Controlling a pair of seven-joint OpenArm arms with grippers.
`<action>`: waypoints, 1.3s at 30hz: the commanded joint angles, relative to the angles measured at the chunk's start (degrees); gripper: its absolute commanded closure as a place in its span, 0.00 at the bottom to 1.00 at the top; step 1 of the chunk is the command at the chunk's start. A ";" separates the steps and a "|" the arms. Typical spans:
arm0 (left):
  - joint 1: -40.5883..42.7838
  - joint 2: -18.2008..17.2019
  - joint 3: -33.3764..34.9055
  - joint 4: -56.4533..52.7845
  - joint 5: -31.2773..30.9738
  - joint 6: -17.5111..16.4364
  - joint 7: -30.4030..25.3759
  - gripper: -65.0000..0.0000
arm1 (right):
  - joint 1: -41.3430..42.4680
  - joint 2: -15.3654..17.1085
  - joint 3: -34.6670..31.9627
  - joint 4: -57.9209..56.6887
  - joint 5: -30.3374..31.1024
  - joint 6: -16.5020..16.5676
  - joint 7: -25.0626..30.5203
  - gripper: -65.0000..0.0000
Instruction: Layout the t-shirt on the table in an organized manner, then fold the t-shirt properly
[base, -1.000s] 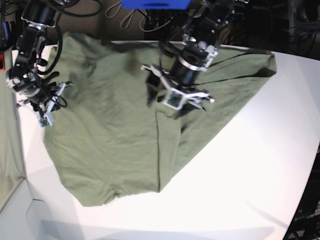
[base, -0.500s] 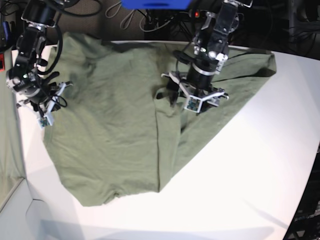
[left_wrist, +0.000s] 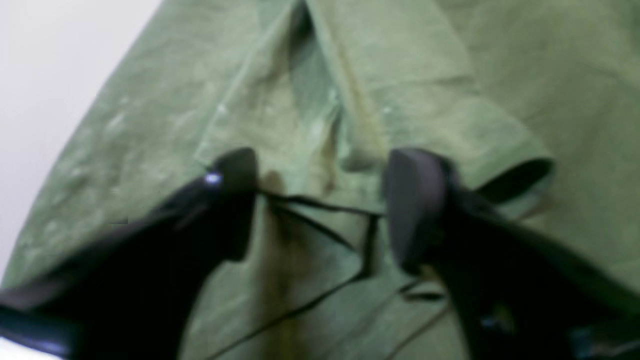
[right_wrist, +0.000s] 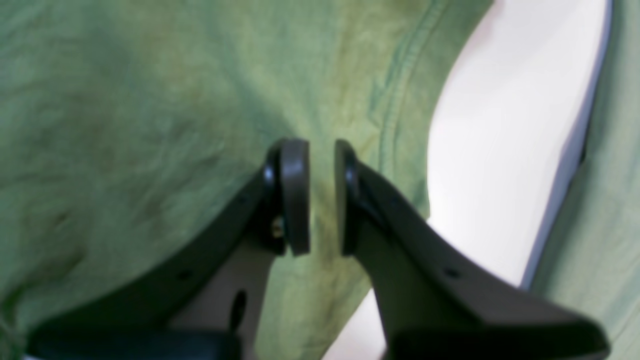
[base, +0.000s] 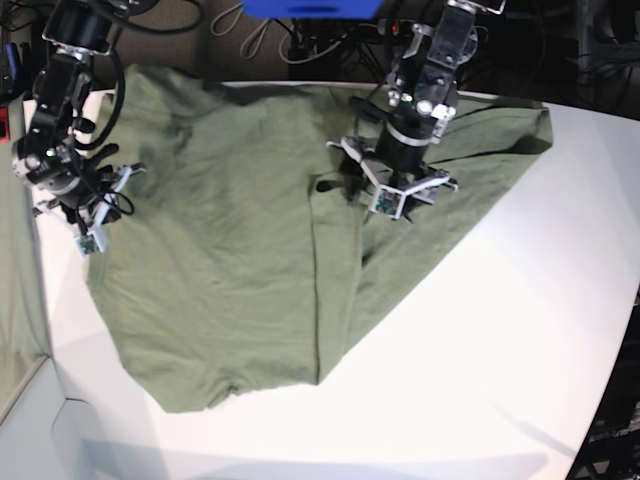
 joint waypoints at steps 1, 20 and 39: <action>-0.36 0.12 -0.01 0.93 0.07 0.06 -1.50 0.55 | 0.79 0.78 0.31 0.91 0.75 -0.01 1.15 0.86; -0.45 0.30 -0.45 1.37 0.07 0.14 -1.50 1.00 | 0.79 0.78 0.31 0.91 0.75 -0.01 1.15 0.86; -16.45 -0.14 -17.59 7.26 0.07 -0.12 -1.33 1.00 | 0.79 0.86 0.31 0.91 0.75 -0.01 0.98 0.86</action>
